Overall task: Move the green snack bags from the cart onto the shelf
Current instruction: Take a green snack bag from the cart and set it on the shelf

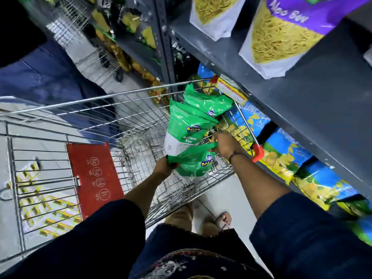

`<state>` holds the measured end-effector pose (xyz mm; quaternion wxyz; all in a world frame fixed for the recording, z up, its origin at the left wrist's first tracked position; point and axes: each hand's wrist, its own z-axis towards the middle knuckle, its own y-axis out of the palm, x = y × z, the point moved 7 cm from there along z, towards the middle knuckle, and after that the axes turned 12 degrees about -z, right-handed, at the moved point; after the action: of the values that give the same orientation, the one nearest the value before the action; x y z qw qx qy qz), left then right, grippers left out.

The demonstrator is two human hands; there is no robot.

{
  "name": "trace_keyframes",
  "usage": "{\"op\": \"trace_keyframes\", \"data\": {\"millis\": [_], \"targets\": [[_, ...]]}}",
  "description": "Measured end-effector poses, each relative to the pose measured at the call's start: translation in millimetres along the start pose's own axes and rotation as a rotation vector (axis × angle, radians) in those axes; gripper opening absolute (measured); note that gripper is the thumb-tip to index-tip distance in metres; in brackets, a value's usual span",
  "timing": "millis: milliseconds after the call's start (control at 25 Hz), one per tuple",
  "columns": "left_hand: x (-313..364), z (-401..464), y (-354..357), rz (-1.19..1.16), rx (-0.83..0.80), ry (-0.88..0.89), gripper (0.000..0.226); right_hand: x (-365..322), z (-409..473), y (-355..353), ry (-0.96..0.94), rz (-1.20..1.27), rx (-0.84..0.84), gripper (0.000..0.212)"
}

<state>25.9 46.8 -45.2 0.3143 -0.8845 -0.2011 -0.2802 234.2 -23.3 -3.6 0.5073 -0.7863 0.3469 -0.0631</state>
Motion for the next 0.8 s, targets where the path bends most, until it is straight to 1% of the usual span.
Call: {"op": "trace_keyframes", "data": {"millis": [80, 160, 200, 280, 360, 400, 520, 560, 640, 720, 800], "targets": [[6, -8, -2, -0.029, 0.058, 0.083, 0.025, 10, -18, -5, 0.000, 0.032, 0.003, 0.021], [17, -21, -2, -0.035, 0.104, 0.155, 0.019, 17, -38, -18, -0.018, 0.074, 0.013, 0.019], [30, -33, -3, -0.030, 0.116, 0.228, 0.020, 21, -50, -29, -0.038, 0.092, 0.042, 0.019], [63, -59, -13, -0.093, 0.150, 0.355, 0.024, 30, -78, -59, -0.072, 0.122, 0.155, 0.022], [99, -84, -25, -0.274, 0.196, 0.433, 0.031, 38, -113, -97, -0.099, 0.221, 0.289, 0.025], [121, -100, -32, -0.310, 0.229, 0.495, 0.031, 40, -132, -117, -0.112, 0.277, 0.355, 0.024], [206, -158, -33, -0.310, 0.293, 0.794, 0.016, 62, -191, -188, -0.146, 0.411, 0.578, 0.019], [239, -177, -29, -0.325, 0.285, 0.886, 0.018, 76, -209, -215, -0.154, 0.449, 0.653, 0.019], [298, -194, -14, -0.375, 0.215, 1.005, 0.027, 104, -241, -267, -0.145, 0.470, 0.767, 0.026], [354, -204, 7, -0.356, 0.172, 1.118, 0.034, 132, -267, -314, -0.131, 0.463, 0.863, 0.034], [405, -211, 33, -0.353, 0.121, 1.214, 0.036, 163, -280, -349, -0.034, 0.403, 0.921, 0.043]]}}
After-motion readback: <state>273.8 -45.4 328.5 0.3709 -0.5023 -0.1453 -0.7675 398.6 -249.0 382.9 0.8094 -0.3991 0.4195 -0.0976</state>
